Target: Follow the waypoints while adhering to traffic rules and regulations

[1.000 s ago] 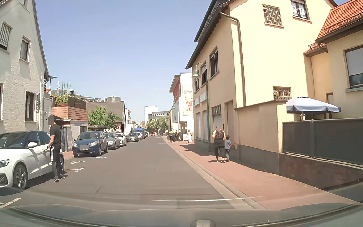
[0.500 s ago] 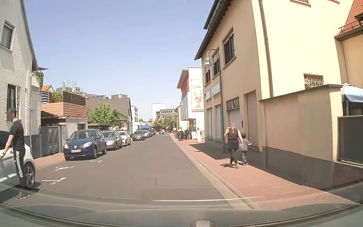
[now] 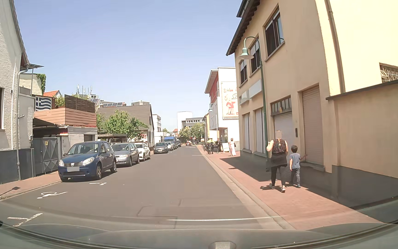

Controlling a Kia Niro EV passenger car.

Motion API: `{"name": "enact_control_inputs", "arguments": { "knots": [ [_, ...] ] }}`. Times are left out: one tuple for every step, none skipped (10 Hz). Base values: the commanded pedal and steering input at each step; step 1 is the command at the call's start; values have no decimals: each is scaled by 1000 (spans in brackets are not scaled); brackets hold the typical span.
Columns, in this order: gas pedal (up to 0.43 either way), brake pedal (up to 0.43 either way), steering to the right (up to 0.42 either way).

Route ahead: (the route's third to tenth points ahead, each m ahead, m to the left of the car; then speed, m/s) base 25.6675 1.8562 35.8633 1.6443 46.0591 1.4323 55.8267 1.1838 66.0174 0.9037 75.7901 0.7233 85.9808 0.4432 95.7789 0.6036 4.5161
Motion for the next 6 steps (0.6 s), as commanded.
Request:
{"name": "enact_control_inputs", "arguments": {
  "knots": [
    [0,0,-53],
    [0,0,-41],
    [0,0,-33],
    [0,0,-29],
    [0,0,-29],
    [0,0,-29]
  ]
}}
